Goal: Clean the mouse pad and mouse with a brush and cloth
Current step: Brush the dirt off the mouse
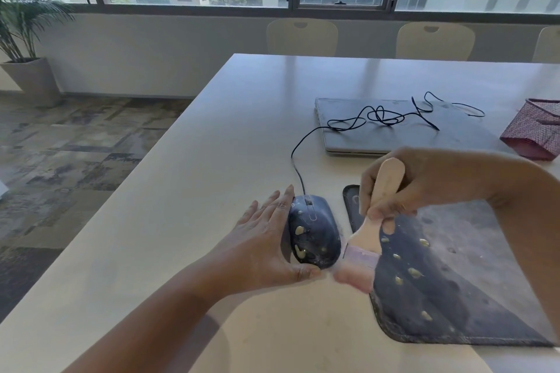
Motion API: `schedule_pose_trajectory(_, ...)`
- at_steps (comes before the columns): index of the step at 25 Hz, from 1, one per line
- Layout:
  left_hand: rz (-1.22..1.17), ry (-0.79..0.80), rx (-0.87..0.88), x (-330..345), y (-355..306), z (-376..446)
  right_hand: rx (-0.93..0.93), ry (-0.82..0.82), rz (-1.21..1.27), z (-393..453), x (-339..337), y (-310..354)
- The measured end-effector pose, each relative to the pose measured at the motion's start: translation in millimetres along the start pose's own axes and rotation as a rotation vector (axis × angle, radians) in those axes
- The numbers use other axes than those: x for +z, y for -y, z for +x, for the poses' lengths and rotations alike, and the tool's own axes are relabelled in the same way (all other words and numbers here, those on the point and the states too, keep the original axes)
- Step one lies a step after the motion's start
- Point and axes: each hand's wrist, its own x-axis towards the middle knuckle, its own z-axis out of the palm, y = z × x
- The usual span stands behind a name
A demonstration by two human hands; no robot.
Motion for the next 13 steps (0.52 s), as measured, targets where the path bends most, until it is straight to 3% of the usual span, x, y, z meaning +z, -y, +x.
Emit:
schedule_pose_trajectory(5,-0.012,0.004,0.014,-2.0,-0.9,-0.4,-0.087,-0.14,0.063,-5.2,-7.7,4.1)
schedule_pose_trajectory(10,-0.007,-0.008,0.002,-2.1,-1.4,-1.0,-0.045,-0.088,0.009,-1.3,0.4,6.1)
schedule_pose_trajectory(13,-0.011,-0.003,0.01,-2.6,-1.7,-1.1,-0.007,-0.138,0.003,-2.4,-5.2,2.4)
